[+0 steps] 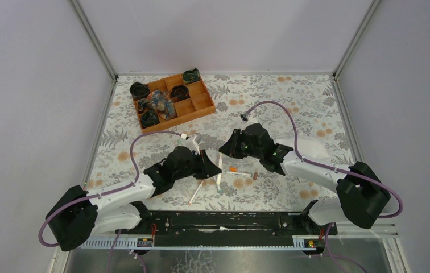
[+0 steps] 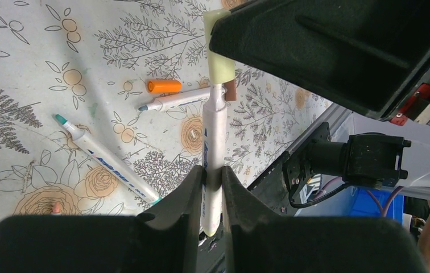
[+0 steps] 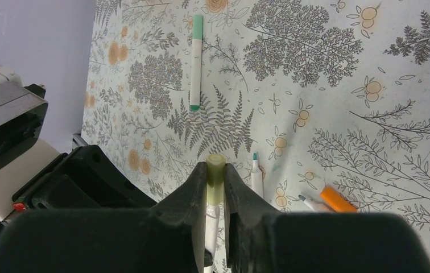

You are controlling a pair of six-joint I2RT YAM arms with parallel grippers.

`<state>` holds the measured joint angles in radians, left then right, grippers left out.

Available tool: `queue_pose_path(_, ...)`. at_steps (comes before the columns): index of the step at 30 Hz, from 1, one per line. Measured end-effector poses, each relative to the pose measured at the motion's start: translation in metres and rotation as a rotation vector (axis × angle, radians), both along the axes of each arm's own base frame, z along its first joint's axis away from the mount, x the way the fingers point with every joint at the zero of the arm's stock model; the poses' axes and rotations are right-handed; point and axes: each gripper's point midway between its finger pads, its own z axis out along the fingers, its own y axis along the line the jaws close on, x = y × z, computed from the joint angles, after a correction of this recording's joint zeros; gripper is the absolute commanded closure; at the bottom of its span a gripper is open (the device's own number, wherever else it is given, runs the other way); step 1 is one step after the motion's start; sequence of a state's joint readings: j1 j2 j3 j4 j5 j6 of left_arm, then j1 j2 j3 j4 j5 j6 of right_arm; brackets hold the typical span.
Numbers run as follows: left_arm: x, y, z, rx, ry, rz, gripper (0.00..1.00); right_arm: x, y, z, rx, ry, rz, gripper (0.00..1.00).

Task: Insert the pens into the pen caps

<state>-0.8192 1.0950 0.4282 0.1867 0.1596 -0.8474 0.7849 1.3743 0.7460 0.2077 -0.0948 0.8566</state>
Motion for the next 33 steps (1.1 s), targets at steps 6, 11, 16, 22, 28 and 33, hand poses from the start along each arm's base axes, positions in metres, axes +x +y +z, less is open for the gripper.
queue_pose_path(6, 0.001, 0.0, -0.004, 0.01, 0.012, 0.002, 1.0, -0.001, 0.001, -0.002, -0.007, -0.021, 0.012, 1.0)
queue_pose_path(11, 0.001, 0.0, -0.004, 0.009, 0.014, 0.002, 1.0, -0.002, 0.002, -0.004, -0.002, -0.053, 0.034, 1.0)
queue_pose_path(16, 0.003, 0.002, -0.004, 0.008, 0.01, 0.002, 1.0, -0.011, 0.003, -0.01, 0.006, -0.05, 0.059, 1.0)
queue_pose_path(22, 0.004, 0.003, -0.005, 0.023, -0.013, -0.012, 1.0, -0.011, 0.004, -0.007, 0.016, -0.048, 0.052, 1.0)
queue_pose_path(28, 0.003, 0.005, -0.009, 0.035, -0.014, -0.011, 1.0, -0.014, 0.006, -0.008, 0.01, -0.053, 0.038, 1.0)
queue_pose_path(33, 0.002, 0.007, -0.013, 0.045, -0.018, -0.018, 1.0, -0.02, 0.006, -0.006, 0.01, -0.065, 0.035, 0.94)
